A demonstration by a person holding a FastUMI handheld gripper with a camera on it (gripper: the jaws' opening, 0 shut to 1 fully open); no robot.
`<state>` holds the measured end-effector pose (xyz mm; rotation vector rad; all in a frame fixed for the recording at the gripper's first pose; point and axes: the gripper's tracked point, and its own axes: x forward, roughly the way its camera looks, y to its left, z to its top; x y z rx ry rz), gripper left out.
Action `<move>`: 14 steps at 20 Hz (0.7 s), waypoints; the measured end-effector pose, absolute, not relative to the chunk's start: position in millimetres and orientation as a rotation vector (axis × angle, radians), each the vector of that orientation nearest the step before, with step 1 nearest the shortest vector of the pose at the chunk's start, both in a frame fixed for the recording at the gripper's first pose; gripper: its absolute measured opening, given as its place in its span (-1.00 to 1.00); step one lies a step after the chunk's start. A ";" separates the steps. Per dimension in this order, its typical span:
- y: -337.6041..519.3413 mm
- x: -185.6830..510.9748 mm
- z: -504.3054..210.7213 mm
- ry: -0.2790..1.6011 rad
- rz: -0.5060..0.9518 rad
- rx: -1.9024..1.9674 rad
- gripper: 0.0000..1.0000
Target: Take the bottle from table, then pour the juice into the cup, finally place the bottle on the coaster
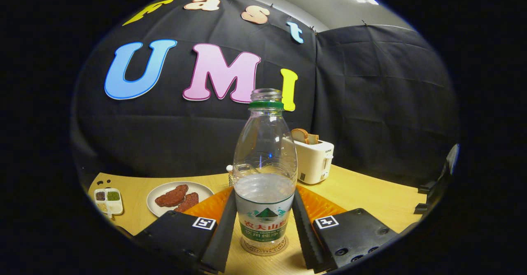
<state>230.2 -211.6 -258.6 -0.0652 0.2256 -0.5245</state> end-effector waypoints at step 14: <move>-222.1 226.6 -303.5 0.263 -0.584 -0.088 0.46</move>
